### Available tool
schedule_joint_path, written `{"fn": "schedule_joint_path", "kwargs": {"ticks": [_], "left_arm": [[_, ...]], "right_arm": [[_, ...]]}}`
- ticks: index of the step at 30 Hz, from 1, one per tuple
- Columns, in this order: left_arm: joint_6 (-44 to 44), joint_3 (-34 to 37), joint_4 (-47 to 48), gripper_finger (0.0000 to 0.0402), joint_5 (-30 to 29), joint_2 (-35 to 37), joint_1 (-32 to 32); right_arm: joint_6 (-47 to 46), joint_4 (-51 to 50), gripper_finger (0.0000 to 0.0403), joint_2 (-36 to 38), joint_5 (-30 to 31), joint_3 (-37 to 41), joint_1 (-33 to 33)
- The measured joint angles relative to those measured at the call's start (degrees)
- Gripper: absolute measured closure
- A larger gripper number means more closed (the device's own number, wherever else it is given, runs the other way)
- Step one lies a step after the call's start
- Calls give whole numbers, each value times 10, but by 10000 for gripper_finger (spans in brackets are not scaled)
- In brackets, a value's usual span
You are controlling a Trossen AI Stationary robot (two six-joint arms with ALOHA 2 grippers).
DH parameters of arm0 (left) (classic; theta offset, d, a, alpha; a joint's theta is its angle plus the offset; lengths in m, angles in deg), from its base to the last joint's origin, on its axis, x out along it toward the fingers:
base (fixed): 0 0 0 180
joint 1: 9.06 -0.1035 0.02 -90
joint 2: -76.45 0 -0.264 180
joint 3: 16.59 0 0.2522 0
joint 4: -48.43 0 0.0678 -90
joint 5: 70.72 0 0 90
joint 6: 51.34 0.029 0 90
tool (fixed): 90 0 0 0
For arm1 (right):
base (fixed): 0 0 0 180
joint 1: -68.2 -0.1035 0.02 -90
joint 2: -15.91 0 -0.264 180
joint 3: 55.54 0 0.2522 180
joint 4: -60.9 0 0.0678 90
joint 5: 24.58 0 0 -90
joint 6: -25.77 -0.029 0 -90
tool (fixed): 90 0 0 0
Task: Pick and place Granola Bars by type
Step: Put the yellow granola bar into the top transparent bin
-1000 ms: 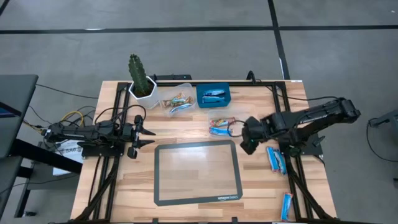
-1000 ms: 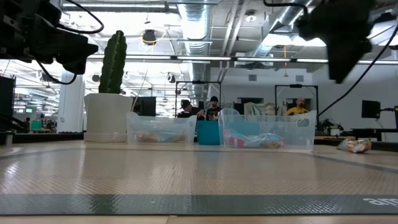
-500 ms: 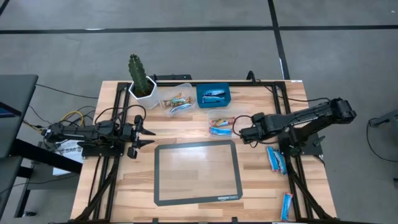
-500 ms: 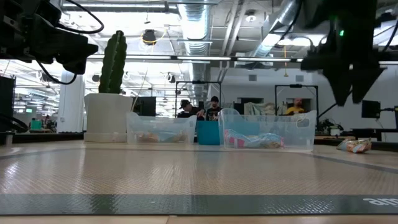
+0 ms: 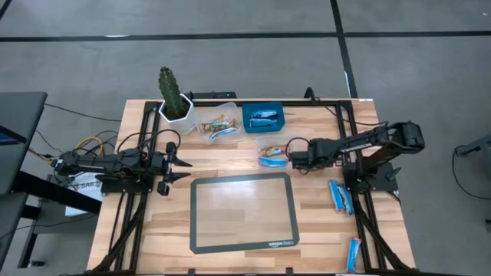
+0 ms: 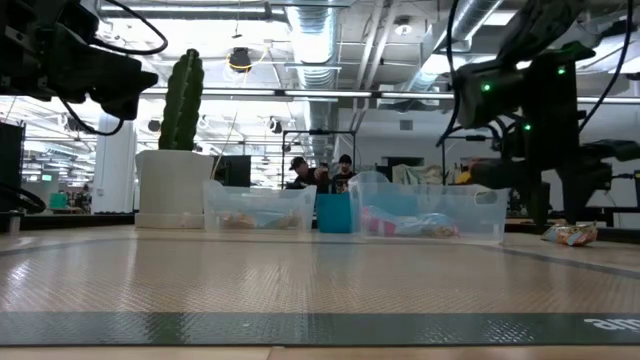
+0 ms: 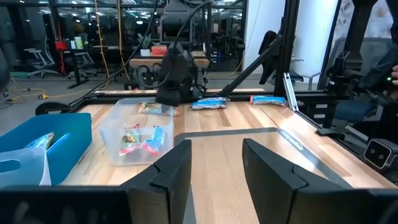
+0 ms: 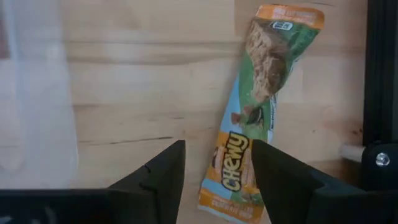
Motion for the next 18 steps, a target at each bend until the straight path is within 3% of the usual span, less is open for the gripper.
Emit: {"fn": "schedule_joint_path", "kwargs": {"ticks": [18], "left_arm": [[2, 0, 0, 266, 0, 0, 0]], "right_arm": [[-14, -33, 238, 76, 0, 2, 7]]}}
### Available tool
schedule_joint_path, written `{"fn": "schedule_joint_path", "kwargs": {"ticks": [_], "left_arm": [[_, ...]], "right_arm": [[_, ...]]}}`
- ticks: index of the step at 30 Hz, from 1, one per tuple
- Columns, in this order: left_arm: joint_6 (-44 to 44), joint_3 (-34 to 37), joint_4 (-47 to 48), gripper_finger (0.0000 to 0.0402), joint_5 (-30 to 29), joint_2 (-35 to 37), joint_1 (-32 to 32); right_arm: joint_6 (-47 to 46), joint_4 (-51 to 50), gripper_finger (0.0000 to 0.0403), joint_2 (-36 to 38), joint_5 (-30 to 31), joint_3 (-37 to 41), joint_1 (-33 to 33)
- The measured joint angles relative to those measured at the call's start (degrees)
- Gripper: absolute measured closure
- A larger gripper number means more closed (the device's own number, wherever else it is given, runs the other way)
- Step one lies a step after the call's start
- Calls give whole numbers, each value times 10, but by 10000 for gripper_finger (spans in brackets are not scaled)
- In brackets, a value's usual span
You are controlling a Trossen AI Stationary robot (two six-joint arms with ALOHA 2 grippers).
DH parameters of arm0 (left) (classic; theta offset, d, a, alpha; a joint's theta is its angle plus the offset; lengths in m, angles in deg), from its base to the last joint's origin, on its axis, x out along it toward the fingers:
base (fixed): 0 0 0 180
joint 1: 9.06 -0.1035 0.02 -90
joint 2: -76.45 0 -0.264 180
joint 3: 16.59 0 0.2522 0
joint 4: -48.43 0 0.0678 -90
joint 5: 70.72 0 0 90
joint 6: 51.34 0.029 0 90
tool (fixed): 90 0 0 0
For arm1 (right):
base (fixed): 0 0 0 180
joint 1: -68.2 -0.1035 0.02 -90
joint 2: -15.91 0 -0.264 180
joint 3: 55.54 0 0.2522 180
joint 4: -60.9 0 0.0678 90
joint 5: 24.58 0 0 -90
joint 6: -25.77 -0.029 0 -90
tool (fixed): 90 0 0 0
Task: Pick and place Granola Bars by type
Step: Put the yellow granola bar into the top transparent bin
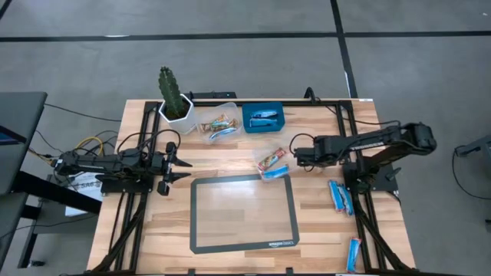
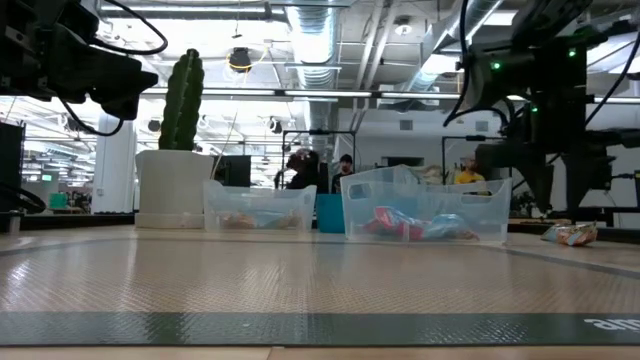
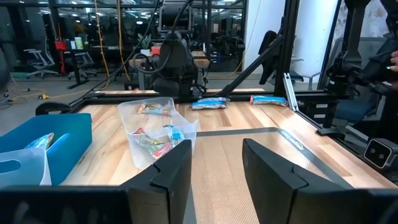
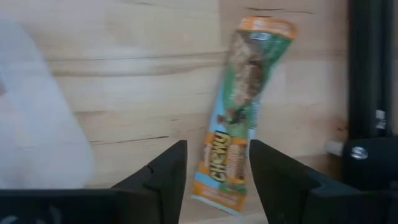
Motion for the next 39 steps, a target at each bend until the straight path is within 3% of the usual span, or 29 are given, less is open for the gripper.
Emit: {"fn": "schedule_joint_path", "kwargs": {"ticks": [9, 20, 36, 39], "left_arm": [[0, 0, 0, 266, 0, 0, 0], [-4, 0, 0, 266, -1, 0, 0], [-3, 0, 0, 266, -1, 0, 0], [-2, 0, 0, 266, -1, 0, 0]], "right_arm": [[-2, -26, 249, -26, 1, 0, 24], [-4, 16, 253, -49, 6, 14, 33], [-10, -22, 268, 16, 45, -14, 35], [45, -20, 268, 34, 40, -14, 13]]}}
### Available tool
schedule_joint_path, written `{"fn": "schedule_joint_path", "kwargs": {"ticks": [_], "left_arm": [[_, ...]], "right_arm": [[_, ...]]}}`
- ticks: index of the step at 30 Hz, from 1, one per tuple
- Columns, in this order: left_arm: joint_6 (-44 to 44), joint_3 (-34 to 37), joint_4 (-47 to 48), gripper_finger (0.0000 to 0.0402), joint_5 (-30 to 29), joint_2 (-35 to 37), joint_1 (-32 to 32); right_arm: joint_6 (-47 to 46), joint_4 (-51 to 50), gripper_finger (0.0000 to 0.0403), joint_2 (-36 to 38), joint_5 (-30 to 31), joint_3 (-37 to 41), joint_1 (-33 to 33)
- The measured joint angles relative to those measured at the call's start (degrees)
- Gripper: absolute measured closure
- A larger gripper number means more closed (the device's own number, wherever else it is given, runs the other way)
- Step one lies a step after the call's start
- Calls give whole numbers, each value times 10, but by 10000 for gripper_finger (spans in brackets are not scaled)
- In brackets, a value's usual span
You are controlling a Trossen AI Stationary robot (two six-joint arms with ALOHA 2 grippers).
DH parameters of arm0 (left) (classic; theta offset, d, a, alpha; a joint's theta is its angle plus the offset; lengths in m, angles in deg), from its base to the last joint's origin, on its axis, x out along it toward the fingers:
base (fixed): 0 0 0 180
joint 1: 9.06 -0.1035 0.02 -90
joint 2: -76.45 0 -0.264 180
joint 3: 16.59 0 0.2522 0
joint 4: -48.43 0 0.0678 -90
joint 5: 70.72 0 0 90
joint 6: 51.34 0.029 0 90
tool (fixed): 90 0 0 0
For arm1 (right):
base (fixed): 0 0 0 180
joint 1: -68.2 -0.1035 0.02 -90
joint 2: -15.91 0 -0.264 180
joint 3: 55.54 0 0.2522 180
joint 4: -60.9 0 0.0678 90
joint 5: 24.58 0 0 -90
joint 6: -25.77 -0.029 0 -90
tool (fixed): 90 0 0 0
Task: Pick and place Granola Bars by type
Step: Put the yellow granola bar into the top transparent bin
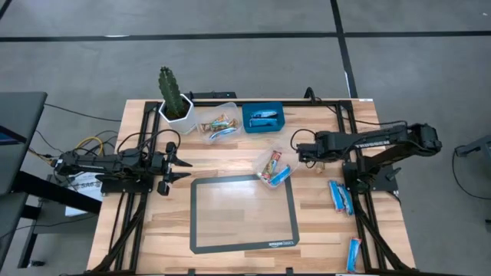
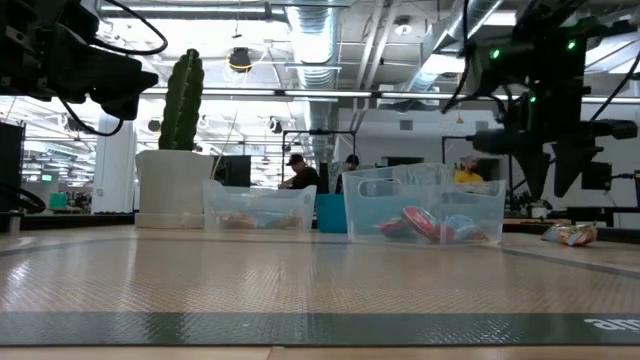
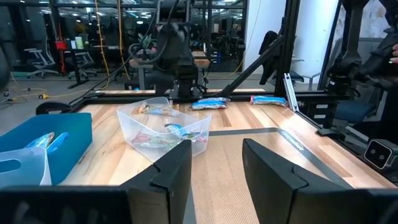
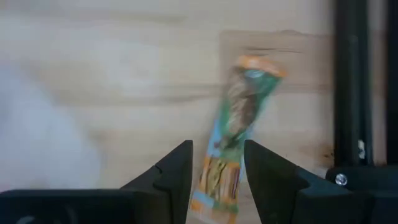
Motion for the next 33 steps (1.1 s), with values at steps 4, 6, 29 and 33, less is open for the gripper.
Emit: {"fn": "schedule_joint_path", "kwargs": {"ticks": [4, 6, 29, 33], "left_arm": [[-1, 0, 0, 266, 0, 0, 0], [0, 0, 0, 266, 0, 0, 0], [1, 0, 0, 266, 0, 0, 0], [-2, 0, 0, 266, 0, 0, 0]], "right_arm": [[142, 15, 265, 25, -60, 0, -25], [206, 14, 263, 31, -104, 0, -26], [911, 47, 204, 10, -208, -18, -61], [1121, 31, 178, 10, -172, -26, -80]]}}
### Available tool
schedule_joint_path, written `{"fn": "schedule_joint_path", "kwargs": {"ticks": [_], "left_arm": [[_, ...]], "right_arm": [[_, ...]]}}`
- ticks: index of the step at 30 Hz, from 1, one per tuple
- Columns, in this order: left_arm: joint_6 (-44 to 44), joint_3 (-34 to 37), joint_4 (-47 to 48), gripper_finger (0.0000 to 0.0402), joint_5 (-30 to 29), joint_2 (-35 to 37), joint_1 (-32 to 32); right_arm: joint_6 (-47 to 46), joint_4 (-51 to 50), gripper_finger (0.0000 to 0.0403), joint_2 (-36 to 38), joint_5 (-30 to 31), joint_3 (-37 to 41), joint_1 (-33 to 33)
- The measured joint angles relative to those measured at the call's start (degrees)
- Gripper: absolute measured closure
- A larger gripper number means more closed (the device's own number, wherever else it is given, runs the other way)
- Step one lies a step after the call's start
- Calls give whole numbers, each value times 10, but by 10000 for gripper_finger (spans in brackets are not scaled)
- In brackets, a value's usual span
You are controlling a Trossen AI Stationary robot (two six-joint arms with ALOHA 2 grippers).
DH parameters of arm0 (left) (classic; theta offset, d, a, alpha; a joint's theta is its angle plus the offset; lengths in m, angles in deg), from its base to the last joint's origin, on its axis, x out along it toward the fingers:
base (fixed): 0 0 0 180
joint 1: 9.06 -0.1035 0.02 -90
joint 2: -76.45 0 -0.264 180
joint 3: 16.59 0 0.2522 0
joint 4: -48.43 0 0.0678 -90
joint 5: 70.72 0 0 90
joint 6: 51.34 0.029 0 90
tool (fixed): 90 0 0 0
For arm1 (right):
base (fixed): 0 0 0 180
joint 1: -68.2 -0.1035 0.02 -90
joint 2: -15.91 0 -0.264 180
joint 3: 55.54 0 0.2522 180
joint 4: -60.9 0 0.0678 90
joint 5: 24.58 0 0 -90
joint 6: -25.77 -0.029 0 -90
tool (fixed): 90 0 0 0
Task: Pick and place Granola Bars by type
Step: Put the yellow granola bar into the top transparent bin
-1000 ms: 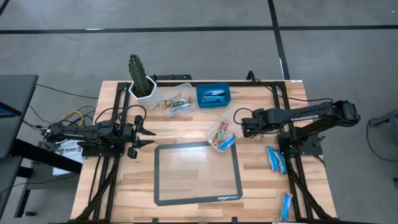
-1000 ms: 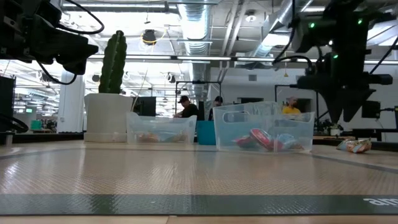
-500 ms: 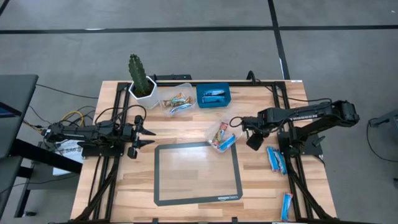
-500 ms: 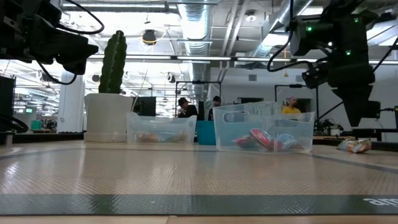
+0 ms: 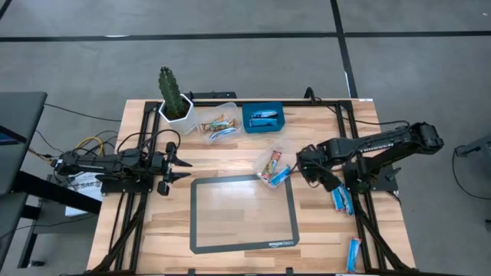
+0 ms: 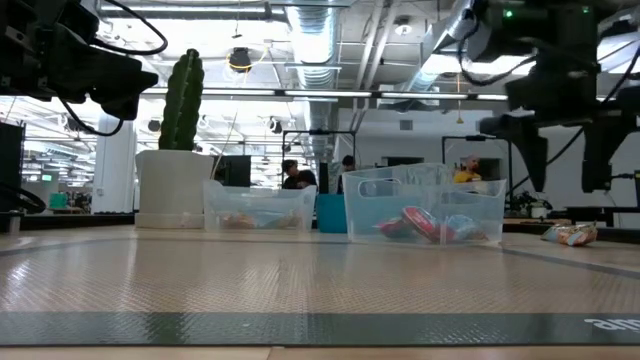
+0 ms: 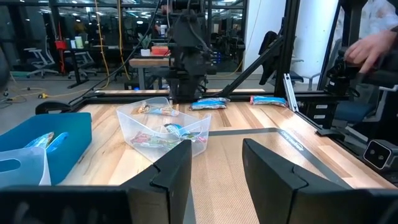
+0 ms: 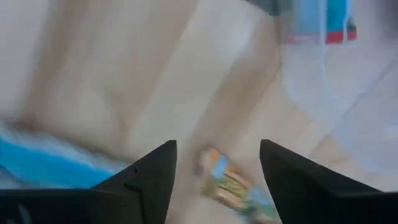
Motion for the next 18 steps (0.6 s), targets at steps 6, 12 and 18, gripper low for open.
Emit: {"fn": "schedule_joint_path", "kwargs": {"ticks": [6, 12, 18], "left_arm": [[0, 0, 0, 266, 0, 0, 0], [0, 0, 0, 266, 0, 0, 0], [2, 0, 0, 266, 0, 0, 0]], "right_arm": [[182, -58, 168, 0, 122, 0, -7], [208, -101, 170, -12, 178, 6, -7], [235, -98, 170, -55, 179, 17, -4]]}}
